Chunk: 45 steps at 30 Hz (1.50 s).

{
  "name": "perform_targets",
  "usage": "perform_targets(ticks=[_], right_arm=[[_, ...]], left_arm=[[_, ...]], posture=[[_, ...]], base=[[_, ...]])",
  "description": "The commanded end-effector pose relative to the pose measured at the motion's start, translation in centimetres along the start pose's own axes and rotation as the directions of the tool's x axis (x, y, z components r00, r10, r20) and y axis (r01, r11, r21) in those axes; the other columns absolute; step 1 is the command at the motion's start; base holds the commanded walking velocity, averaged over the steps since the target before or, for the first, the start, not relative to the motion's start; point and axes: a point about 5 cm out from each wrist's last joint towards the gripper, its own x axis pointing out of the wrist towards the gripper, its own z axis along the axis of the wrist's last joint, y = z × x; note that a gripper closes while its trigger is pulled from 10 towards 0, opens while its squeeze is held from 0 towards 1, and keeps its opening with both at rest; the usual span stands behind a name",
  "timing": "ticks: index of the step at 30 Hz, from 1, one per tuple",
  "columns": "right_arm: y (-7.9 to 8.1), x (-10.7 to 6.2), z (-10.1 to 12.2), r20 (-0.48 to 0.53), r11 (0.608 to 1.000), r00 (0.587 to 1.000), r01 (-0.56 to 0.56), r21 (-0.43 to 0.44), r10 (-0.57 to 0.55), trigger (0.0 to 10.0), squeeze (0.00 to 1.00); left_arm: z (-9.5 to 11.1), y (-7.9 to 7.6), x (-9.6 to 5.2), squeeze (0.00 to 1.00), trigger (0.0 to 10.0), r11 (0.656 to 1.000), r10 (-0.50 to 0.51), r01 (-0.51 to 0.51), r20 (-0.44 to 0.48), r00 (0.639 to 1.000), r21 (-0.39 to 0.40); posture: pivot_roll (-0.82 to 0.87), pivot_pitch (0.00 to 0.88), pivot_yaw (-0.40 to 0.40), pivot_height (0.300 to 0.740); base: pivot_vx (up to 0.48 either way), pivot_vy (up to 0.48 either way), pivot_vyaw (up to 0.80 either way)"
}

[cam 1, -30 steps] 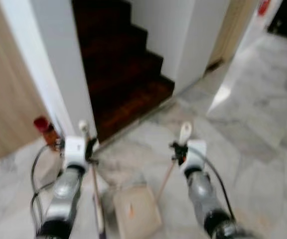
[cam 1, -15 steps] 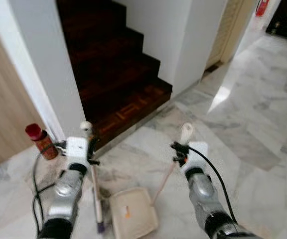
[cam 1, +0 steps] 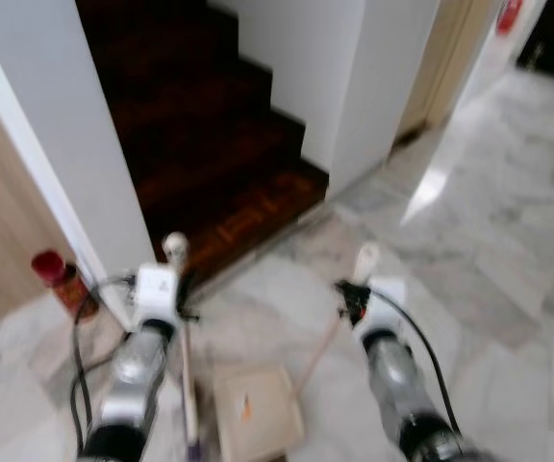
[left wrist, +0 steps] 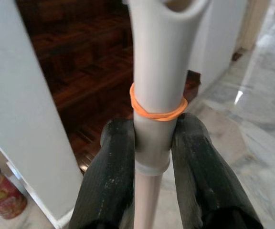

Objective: Sweep floor

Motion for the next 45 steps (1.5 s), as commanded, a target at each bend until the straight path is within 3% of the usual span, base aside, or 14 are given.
perform_targets(ticks=[1, 37, 45], right_arm=[[0.74, 0.55, 1.12, 0.045, 1.000, 0.999, -0.023, -0.011, 0.024, 10.0, 0.00], [0.76, 0.53, 0.90, 0.027, 1.000, 0.999, -0.028, -0.008, 0.028, 10.0, 0.00], [0.77, 0.54, 0.73, 0.010, 1.000, 1.000, -0.025, -0.002, 0.025, 10.0, 0.00]], left_arm=[[0.77, 0.75, 0.29, 0.00, 10.0, 1.000, 0.015, -0.015, 0.030, 0.999, 0.011], [0.76, 0.56, 0.31, 0.00, 10.0, 1.000, 0.006, -0.007, 0.029, 1.000, 0.012], [0.63, 0.38, 0.33, 0.00, 10.0, 1.000, -0.005, 0.005, 0.025, 1.000, 0.003]], posture=[[0.06, 0.000, -0.051, 0.740], [0.06, 0.000, -0.053, 0.740], [0.06, 0.000, -0.052, 0.740]], base=[[0.296, 0.000, 0.00], [0.293, 0.000, 0.00], [0.000, 0.000, -0.10]])
